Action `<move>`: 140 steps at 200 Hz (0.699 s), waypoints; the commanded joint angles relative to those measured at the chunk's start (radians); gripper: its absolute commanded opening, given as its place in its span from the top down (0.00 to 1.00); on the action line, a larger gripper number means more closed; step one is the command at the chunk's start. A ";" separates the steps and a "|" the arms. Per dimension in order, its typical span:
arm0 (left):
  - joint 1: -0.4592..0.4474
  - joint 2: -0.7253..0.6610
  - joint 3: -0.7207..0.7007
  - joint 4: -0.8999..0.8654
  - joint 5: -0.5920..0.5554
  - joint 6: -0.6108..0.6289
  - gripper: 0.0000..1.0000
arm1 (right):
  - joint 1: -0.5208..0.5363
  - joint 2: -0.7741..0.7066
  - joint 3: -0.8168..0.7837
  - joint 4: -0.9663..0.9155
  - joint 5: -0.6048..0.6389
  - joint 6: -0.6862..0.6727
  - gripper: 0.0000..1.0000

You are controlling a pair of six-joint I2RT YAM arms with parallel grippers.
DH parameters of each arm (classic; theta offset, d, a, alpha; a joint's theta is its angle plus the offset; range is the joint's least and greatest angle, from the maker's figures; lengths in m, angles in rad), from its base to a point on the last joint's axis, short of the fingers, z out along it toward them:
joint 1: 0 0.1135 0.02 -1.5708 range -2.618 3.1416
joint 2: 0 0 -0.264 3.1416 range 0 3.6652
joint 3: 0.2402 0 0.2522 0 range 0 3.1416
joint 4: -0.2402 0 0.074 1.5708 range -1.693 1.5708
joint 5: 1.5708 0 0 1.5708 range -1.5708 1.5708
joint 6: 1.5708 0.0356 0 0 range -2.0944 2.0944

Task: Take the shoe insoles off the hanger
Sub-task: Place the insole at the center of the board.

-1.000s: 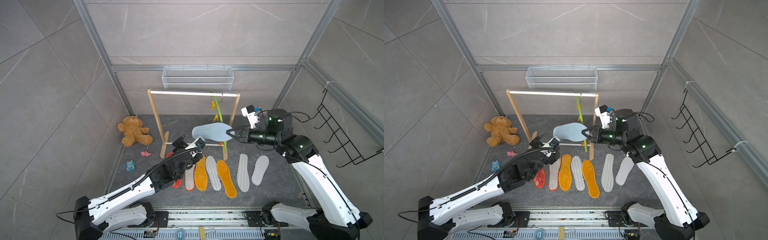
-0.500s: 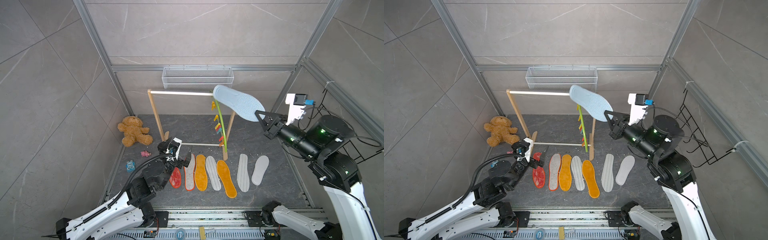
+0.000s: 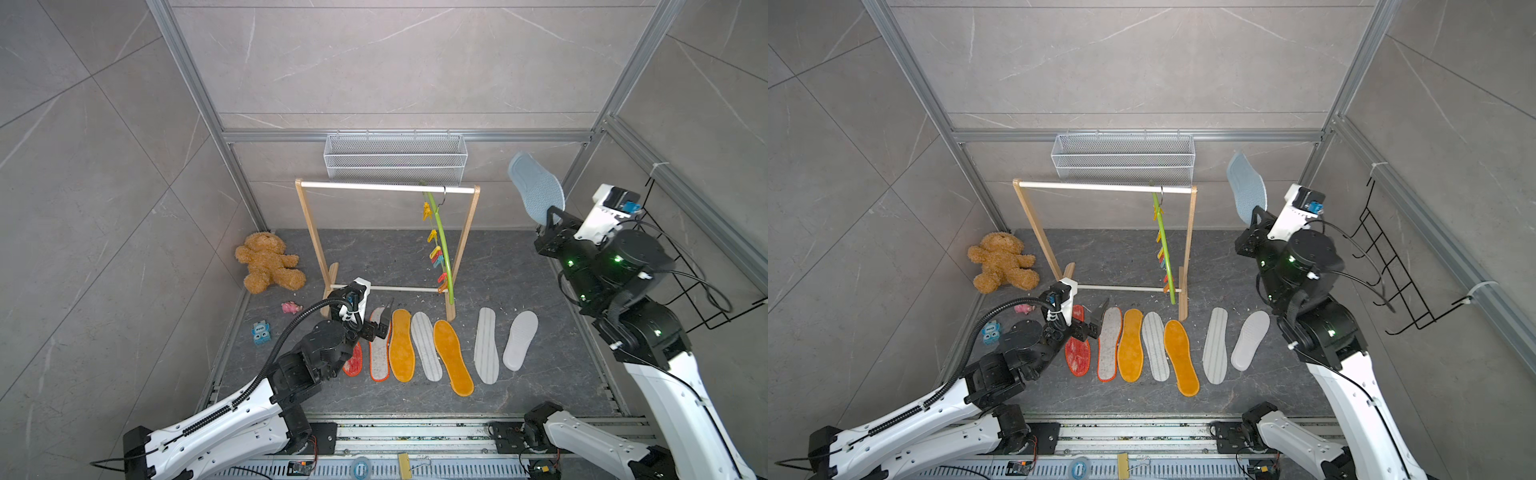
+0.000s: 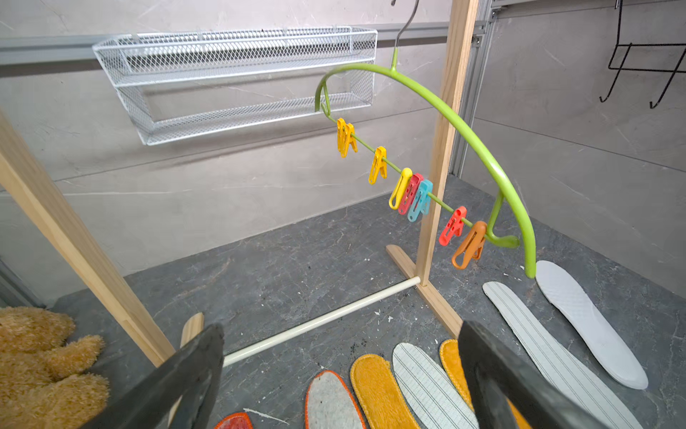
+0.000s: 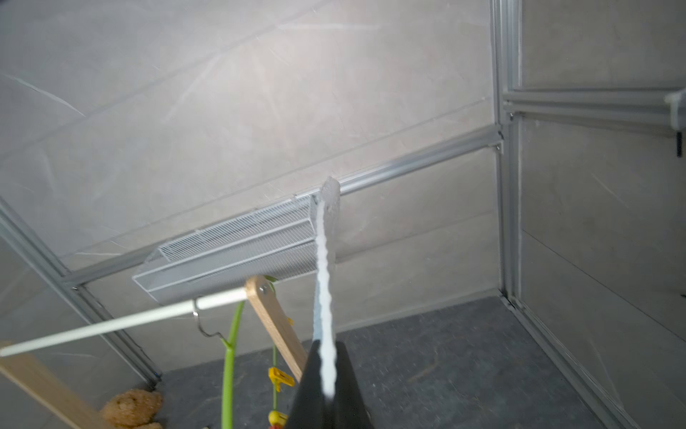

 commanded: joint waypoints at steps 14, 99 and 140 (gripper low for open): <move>0.007 0.018 -0.018 0.053 0.024 -0.093 0.00 | -0.137 0.019 -0.232 0.036 -0.088 0.169 1.00; 0.019 0.009 -0.077 0.056 0.022 -0.166 0.00 | -0.426 0.123 -0.713 0.444 -0.426 0.456 1.00; 0.027 0.014 -0.089 0.056 0.020 -0.178 0.00 | -0.551 0.275 -0.815 0.656 -0.546 0.596 1.00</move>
